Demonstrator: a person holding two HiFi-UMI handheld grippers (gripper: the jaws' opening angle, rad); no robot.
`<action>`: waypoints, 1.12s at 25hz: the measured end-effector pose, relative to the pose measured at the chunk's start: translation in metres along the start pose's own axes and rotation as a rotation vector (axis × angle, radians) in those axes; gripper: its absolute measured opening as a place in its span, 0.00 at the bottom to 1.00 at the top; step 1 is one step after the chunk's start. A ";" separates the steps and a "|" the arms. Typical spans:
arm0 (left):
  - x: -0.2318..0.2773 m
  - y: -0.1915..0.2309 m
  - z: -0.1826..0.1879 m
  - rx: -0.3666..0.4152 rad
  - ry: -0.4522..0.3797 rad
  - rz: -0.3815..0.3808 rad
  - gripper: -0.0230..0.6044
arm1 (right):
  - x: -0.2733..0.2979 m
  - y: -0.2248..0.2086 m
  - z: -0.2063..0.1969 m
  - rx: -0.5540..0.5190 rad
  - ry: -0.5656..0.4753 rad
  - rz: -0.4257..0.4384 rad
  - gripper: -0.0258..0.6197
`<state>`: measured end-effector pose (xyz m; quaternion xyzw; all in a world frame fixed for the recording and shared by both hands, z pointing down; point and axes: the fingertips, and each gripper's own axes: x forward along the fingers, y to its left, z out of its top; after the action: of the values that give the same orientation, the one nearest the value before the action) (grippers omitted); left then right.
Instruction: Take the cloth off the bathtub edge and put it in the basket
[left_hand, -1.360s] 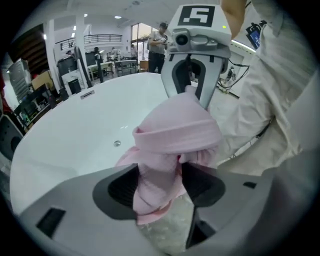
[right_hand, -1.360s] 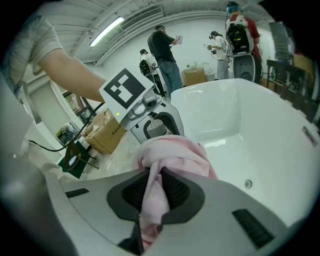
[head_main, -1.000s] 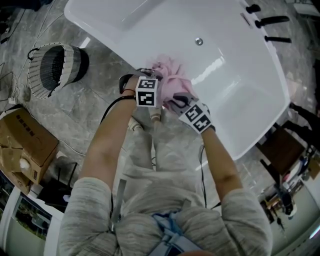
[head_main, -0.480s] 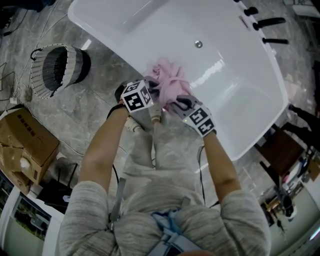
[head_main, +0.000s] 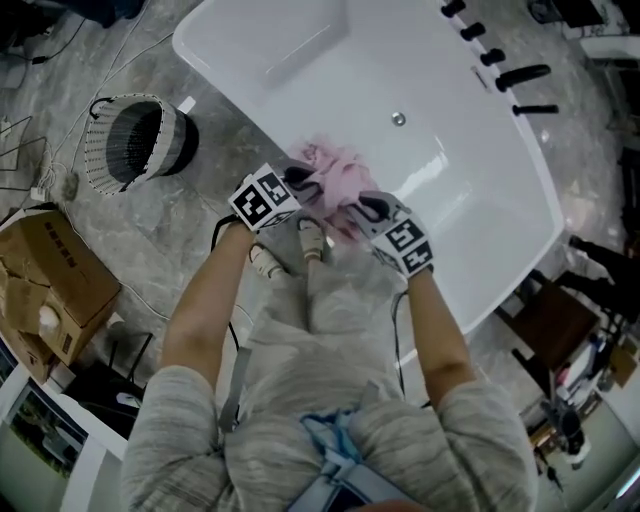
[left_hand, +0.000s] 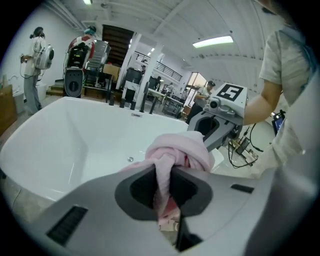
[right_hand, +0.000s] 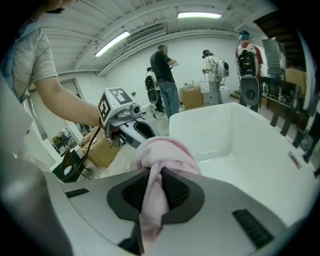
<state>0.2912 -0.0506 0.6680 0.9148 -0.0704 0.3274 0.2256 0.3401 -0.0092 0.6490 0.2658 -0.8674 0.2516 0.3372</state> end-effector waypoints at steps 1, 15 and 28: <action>-0.009 0.000 0.007 -0.009 -0.019 0.015 0.11 | -0.004 -0.001 0.007 -0.015 -0.001 -0.005 0.11; -0.149 0.004 0.094 -0.090 -0.249 0.261 0.11 | -0.049 0.025 0.161 -0.151 -0.206 -0.007 0.11; -0.272 0.000 0.110 -0.198 -0.406 0.443 0.11 | -0.051 0.071 0.267 -0.281 -0.341 0.056 0.11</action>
<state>0.1425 -0.1063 0.4217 0.8975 -0.3431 0.1709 0.2181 0.2071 -0.1062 0.4212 0.2308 -0.9454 0.0888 0.2125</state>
